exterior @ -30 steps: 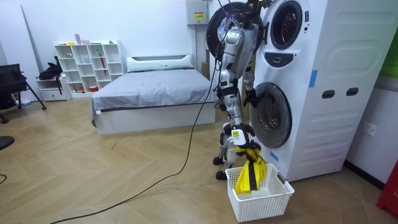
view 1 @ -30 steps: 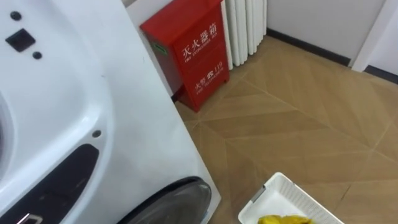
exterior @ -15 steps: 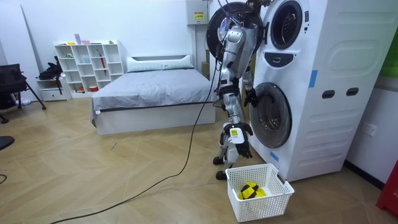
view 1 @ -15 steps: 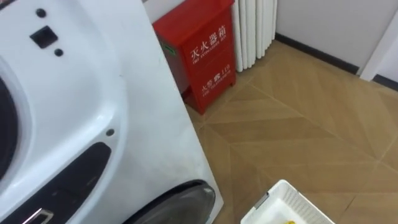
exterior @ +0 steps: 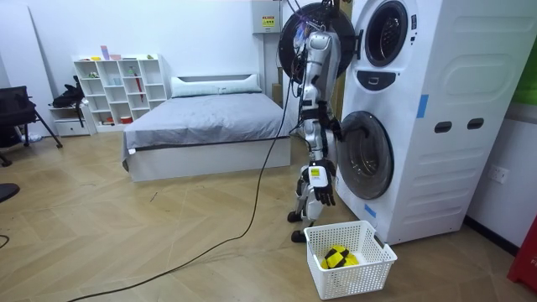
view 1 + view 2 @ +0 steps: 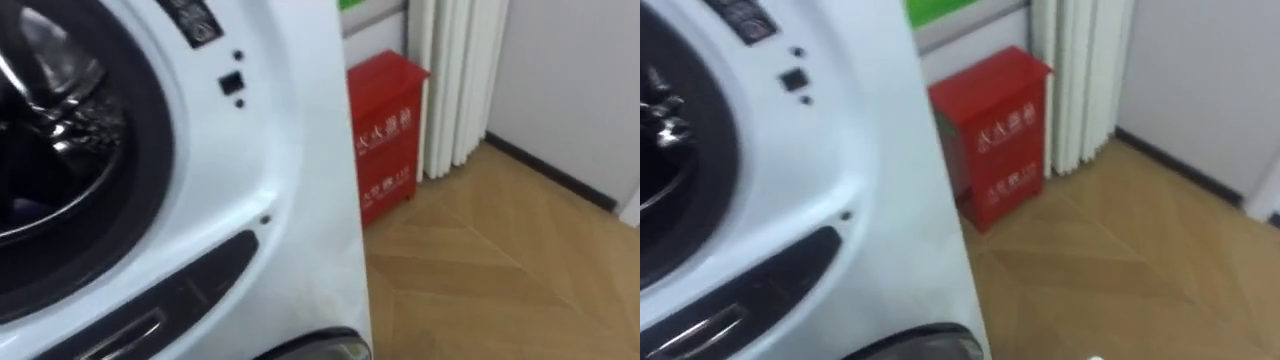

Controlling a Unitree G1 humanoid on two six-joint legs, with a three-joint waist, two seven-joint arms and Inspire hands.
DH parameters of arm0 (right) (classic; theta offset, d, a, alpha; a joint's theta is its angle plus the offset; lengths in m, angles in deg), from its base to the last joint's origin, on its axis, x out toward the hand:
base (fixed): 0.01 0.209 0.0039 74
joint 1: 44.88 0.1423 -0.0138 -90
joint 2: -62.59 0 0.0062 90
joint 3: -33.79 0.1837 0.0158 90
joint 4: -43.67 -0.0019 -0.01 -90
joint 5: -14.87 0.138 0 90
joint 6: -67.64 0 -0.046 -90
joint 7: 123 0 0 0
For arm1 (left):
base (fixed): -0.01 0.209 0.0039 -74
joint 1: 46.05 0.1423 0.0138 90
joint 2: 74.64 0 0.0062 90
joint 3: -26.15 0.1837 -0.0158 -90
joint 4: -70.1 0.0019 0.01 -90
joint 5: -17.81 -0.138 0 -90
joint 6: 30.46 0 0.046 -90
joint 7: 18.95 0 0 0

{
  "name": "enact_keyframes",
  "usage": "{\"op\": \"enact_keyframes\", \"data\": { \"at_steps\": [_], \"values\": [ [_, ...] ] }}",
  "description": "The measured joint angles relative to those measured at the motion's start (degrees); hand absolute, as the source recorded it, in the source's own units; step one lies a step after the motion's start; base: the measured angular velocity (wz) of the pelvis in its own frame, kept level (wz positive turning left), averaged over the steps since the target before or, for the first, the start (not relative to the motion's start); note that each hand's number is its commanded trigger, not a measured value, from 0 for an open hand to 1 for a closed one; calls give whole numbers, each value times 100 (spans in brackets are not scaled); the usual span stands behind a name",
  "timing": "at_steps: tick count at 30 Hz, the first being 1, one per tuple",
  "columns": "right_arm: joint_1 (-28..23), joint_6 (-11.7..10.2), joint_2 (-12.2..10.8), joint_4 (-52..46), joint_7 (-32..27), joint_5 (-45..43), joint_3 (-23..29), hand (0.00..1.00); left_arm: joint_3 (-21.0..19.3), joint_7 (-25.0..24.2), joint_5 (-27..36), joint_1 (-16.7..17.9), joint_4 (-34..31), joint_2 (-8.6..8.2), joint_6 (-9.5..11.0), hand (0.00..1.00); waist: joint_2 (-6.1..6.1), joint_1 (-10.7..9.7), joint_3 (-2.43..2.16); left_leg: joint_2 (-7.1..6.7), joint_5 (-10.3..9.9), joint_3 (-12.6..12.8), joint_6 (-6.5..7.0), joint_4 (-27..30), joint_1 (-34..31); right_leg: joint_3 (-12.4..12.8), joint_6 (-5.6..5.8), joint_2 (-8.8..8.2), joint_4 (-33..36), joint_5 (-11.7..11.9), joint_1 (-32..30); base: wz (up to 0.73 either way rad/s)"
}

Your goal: Pick clothes from washing machine

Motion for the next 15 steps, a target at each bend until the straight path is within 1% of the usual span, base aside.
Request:
{"op": "enact_keyframes", "data": {
  "at_steps": [1, 2, 4, 5, 6, 7, 8, 10, 11, 12, 13, 14, 15],
  "values": [
    [-8, 42, -84, 46, -8, -3, -9, 0, -118, 3, -36, 21, -25, -4, -20, 0, -86, 98, 0, 2, 0, -37, 0, -6, 37, -49, -3, -2, -54, 3, 75, 23],
    [-10, 49, -130, 70, -2, 1, -17, 0, -160, 3, -40, 21, -24, -5, -32, 0, -134, 139, 4, 0, 0, -63, 0, -5, 62, -74, -4, -5, -74, 3, 115, 27],
    [-5, 118, -300, 156, 47, 26, -149, 0, -298, 6, -70, 53, -17, -21, -44, 0, -323, 262, 8, -18, -1, -278, -2, -14, 146, -238, -8, -20, -257, 6, 361, 40],
    [5, 151, -330, 168, 60, 26, -197, 0, -326, 6, -70, 40, -25, -27, -45, 0, -355, 294, 3, -20, -1, -308, -2, -11, 161, -290, -8, -26, -292, 6, 413, 47],
    [21, 189, -392, 168, 59, 35, -265, 0, -370, 6, -68, 84, -36, -40, -46, 0, -409, 338, -19, -21, -2, -432, -3, -10, 163, -392, -8, -41, -384, 6, 508, 46],
    [23, 216, -449, 170, 59, 52, -339, 0, -448, 7, -67, 94, -50, -63, -60, 0, -436, 430, -31, -30, -3, -504, -4, -7, 167, -469, -8, -54, -448, 6, 578, 45],
    [15, 227, -470, 176, 60, 51, -416, 0, -493, 7, -67, 88, -72, -70, -66, 0, -484, 456, -17, -37, -3, -547, -4, -1, 179, -498, -9, -59, -446, 7, 621, 34],
    [62, 267, -530, 173, 113, 21, -628, 0, -638, 6, -75, 134, -102, -74, -68, 0, -552, 684, -10, -39, -3, -600, -5, 17, 154, -595, -8, -67, -443, 6, 636, 17],
    [97, 277, -531, 174, 133, 1, -703, 0, -669, 7, -72, 139, -101, -76, -71, 0, -574, 746, -3, -37, -6, -613, -9, 33, 142, -615, -7, -68, -444, 5, 640, 18],
    [160, 279, -533, 175, 162, -59, -809, 0, -671, 8, -71, 180, -101, -72, -78, 0, -577, 772, 30, -28, -45, -692, -62, 141, 80, -666, -4, -63, -456, 3, 673, 31],
    [223, 279, -531, 175, 176, -111, -887, 0, -693, 8, -76, 230, -128, -69, -88, 0, -602, 782, 43, -14, -91, -793, -95, 270, 17, -740, -2, -59, -456, 1, 706, 35],
    [229, 280, -537, 175, 189, -149, -909, 0, -763, 7, -83, 239, -156, -70, -88, 0, -614, 785, 52, -7, -106, -817, -98, 342, -5, -770, -2, -58, -453, 1, 715, 25],
    [258, 273, -561, 168, 220, -213, -910, 0, -896, 5, -86, 309, -163, -70, -87, 0, -619, 869, 58, 4, -116, -862, -102, 432, -46, -781, -3, -49, -449, 1, 722, 7]
  ]
}}
